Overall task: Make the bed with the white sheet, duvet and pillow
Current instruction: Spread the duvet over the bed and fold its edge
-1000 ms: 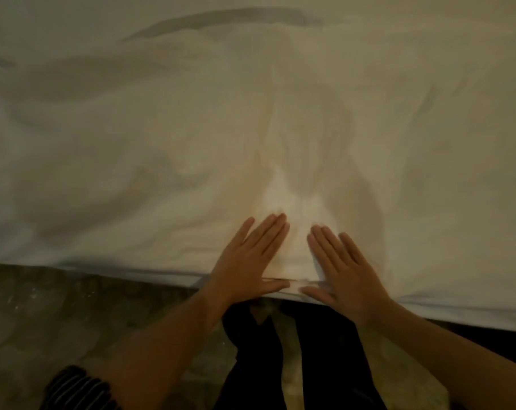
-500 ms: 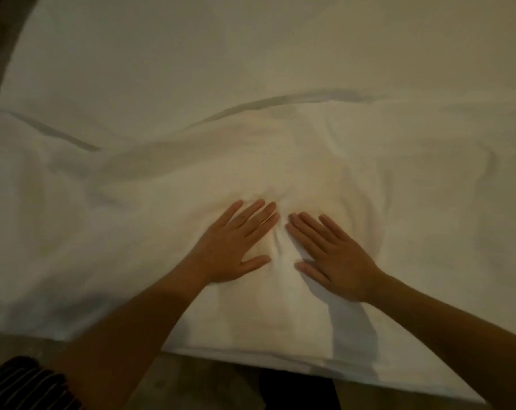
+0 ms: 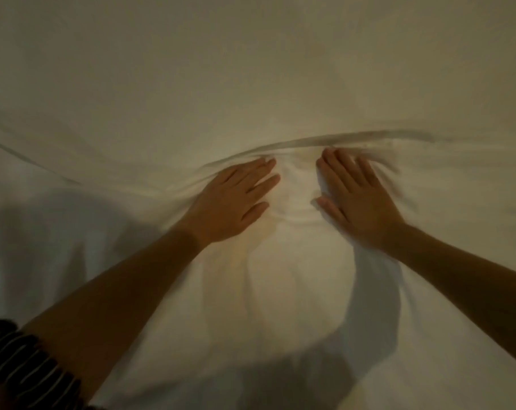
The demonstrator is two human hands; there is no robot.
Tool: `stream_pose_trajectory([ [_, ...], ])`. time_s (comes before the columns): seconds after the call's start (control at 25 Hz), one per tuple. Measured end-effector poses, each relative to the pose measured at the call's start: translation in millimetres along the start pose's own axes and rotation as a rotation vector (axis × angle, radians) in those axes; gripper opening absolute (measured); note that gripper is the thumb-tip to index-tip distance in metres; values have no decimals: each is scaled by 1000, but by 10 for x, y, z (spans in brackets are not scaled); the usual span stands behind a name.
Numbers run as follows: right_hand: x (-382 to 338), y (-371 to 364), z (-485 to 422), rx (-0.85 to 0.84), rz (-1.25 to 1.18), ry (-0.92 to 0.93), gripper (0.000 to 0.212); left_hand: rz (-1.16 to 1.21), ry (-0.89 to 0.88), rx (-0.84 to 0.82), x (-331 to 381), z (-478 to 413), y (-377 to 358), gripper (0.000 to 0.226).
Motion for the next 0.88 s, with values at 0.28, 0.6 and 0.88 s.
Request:
stream_pose_trajectory([
  [0.28,-1353,-19,-173,74,-192,159,50,-93,287,172,-687,1316,579,31],
  [0.6,-2287,-127,-501,174,-169,-86,38,67,289,-61,-1499,2006,631,40],
  [0.88,-2355,-108,-762,54,-288,-200,25,0,280,24,-1833,2132,641,26],
])
Point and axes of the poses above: each hand's wrist, its own z-axis away from the middle knuckle, its own y-axis out of the back of the hand, x = y × z, the point moved 2 cm from there along -z, towards the middle knuckle, and after that the axes turned 14 degrees about -y, right-handed, at the moved point
